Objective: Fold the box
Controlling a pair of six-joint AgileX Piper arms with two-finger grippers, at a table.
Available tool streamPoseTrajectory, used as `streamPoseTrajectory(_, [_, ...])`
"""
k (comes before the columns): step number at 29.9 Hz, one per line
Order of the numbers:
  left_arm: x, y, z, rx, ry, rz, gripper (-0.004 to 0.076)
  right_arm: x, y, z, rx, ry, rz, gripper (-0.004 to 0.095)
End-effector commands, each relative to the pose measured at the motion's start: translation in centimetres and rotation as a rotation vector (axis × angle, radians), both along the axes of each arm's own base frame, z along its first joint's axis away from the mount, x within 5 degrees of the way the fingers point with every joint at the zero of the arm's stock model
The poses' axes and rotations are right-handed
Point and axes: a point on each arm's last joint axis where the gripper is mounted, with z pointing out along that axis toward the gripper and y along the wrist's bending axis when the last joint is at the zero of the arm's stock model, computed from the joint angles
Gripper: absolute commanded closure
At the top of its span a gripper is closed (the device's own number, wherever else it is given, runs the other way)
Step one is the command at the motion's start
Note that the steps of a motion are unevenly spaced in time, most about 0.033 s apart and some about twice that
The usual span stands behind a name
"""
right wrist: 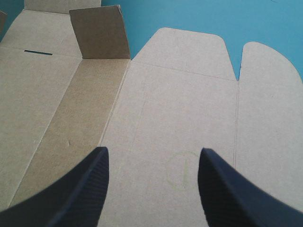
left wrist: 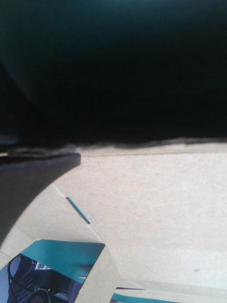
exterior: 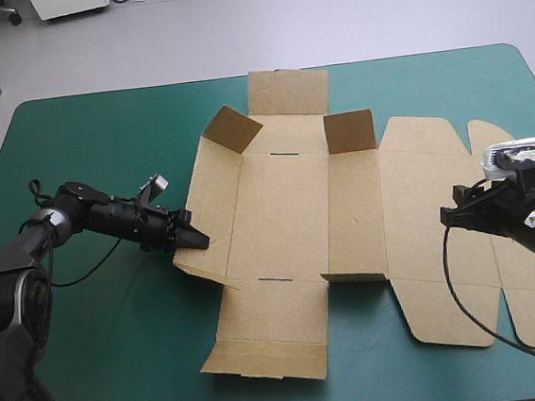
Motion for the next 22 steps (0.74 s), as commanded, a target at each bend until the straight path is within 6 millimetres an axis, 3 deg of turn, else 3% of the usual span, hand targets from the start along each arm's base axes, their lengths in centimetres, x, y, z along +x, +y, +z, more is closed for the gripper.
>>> streamPoseTrajectory(1, [-0.5, -1.0, 3.9, -0.033, -0.090, -0.090, 0.0734, 0.2, -0.2, 1.8, 0.002, -0.111, -0.016, 0.0374])
streamPoseTrajectory(9, [0.1, -2.4, 11.0, 0.254, -0.288, -0.203, 0.0734, 0.2, -0.2, 1.8, -0.014, -0.113, -0.006, 0.0374])
streamPoseTrajectory(14, [-0.4, -4.8, 16.2, 0.462, -0.493, -0.279, 0.0734, 0.3, -0.2, 1.9, -0.014, -0.117, -0.007, 0.0374])
streamPoseTrajectory(18, [-1.4, -6.5, 19.2, 0.627, -0.654, -0.367, 0.0734, 0.3, -0.2, 1.9, -0.014, -0.122, -0.006, 0.0376])
streamPoseTrajectory(22, [-2.0, -8.3, 20.5, 0.782, -0.759, -0.453, 0.0732, 0.3, -0.2, 2.5, -0.009, -0.144, -0.007, 0.0376])
